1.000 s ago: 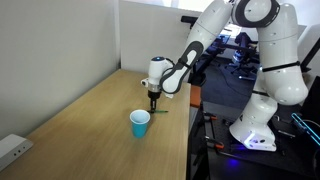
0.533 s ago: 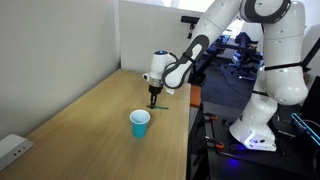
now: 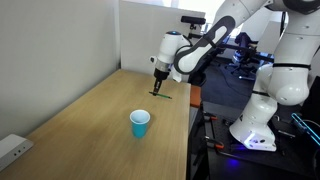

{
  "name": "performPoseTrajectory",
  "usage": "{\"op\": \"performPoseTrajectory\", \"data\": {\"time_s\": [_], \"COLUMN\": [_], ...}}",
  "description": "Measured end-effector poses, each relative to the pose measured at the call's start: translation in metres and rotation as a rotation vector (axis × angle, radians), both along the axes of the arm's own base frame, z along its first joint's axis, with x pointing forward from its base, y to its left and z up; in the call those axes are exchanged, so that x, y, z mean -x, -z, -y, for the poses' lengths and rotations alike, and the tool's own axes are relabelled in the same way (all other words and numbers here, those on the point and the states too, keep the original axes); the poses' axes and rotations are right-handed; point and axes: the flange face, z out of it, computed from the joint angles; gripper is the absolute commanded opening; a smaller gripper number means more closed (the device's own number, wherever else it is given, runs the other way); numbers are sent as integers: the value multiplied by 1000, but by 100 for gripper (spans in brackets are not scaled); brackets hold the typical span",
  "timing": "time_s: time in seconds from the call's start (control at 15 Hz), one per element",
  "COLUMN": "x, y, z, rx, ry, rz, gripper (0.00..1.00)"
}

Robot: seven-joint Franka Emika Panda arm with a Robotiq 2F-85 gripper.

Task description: Put the pen inside the cup

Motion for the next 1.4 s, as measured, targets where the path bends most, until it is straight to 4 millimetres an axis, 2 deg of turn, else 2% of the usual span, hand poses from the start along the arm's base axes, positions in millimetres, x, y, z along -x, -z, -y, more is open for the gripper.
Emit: {"op": "performPoseTrajectory", "data": {"time_s": [0.33,0.6,1.0,1.4], "x": [7,9,12,19], "y": [-52,-80,-105,-121], "z": [-15,-33,-77,-118], "rx": [84,147,224,260], "ry": [35,57,115,301], "rz": [57,110,226,344], "gripper": [4,4,4,4]}}
